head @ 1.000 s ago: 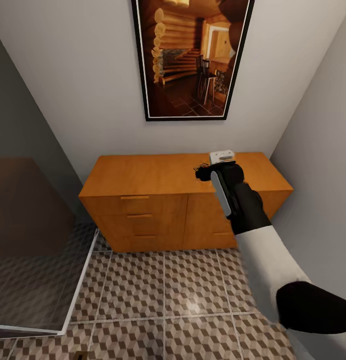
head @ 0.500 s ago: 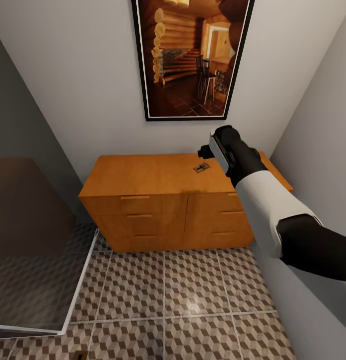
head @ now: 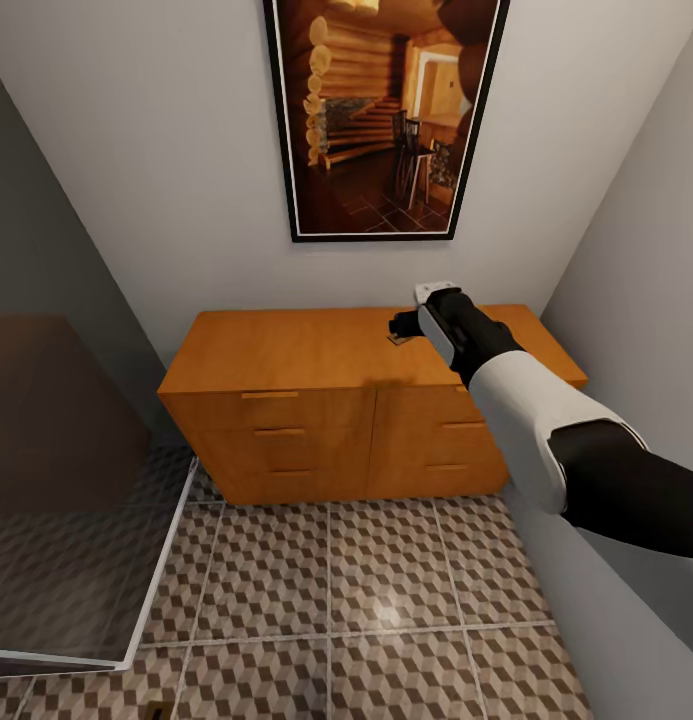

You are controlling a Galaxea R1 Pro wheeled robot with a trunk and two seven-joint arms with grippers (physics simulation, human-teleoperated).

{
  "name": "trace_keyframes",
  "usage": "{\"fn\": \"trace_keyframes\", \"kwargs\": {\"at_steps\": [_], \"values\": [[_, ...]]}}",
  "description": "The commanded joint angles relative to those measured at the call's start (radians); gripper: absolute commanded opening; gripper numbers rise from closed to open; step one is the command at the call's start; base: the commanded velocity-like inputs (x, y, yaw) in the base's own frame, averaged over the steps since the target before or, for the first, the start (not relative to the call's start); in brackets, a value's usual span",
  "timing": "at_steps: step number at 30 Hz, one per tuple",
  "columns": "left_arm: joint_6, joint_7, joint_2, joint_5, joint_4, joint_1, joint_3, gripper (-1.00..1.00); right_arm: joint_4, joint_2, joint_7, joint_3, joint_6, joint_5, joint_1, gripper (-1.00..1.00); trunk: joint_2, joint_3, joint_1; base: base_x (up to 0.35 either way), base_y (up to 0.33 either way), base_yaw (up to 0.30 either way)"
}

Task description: Take the four mousetraps from the cabinet in the bathroom and place them on the bathroom floor. Make sure all four end up on the same floor surface, and ensure that at least two of them are either under or directly next to the same bathroom sink.

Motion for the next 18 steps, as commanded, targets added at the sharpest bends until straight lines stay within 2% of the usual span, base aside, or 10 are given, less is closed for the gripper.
{"fn": "trace_keyframes", "kwargs": {"at_steps": [1, 6, 15, 18], "values": [[-0.005, 0.005, 0.000, 0.001, 0.003, -0.001, -0.009, -1.00, -0.002, -0.001, 0.000, 0.006, 0.003, -0.006, -0.001, 1.00, -0.002, -0.002, 0.001, 0.000, 0.000, 0.000], [-0.005, 0.005, 0.000, 0.001, 0.003, -0.001, -0.009, -1.00, -0.008, -0.003, 0.039, 0.004, -0.001, -0.009, -0.001, 1.00, -0.002, -0.002, 0.001, 0.000, 0.000, 0.000], [-0.005, 0.005, 0.000, 0.001, 0.005, -0.001, -0.009, -1.00, -0.016, -0.006, 0.063, 0.004, -0.004, -0.010, 0.000, 1.00, -0.002, -0.002, 0.001, 0.000, 0.000, 0.000], [-0.005, 0.005, 0.000, 0.001, 0.005, -0.002, -0.009, -1.00, -0.023, -0.007, 0.101, 0.005, -0.004, -0.009, 0.000, 1.00, -0.002, -0.002, 0.001, 0.000, 0.000, 0.000]]}}
